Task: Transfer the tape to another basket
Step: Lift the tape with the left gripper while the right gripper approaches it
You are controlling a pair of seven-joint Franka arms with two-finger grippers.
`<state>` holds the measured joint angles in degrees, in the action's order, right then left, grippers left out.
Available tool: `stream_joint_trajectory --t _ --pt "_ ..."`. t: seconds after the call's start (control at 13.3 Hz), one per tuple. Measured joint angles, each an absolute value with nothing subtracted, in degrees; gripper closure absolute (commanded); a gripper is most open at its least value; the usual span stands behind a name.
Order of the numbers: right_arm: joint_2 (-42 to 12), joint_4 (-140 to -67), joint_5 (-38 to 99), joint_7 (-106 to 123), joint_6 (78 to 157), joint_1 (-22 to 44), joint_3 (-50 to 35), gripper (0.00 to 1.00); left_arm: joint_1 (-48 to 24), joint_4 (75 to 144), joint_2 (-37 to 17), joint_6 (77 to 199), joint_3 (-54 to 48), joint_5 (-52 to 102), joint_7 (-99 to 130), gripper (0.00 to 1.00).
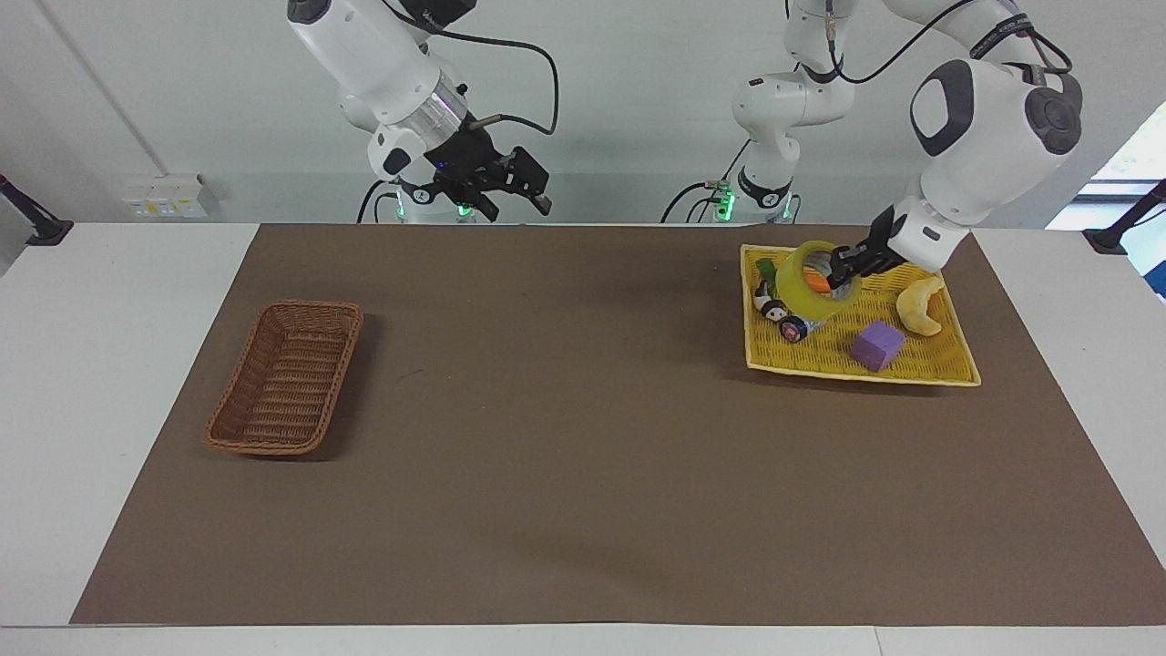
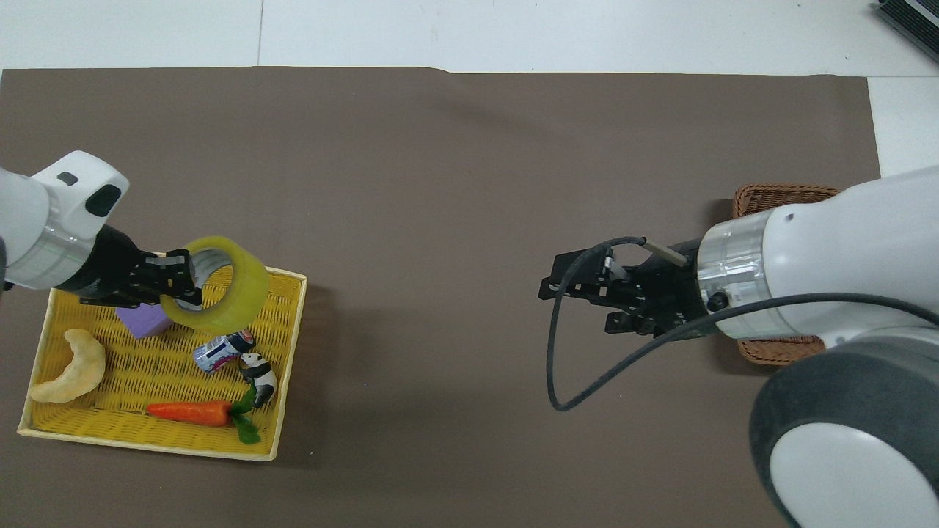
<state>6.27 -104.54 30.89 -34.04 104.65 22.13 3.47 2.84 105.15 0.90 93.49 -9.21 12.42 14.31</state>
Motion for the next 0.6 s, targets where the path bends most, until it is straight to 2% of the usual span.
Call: stream_joint_trajectory --t 0.6 --pt "4.85 -113.51 47.04 -39.26 128.41 31.95 3.46 0.00 -7.09 105.19 0.89 93.61 -9.27 26.32 16.85 1.00"
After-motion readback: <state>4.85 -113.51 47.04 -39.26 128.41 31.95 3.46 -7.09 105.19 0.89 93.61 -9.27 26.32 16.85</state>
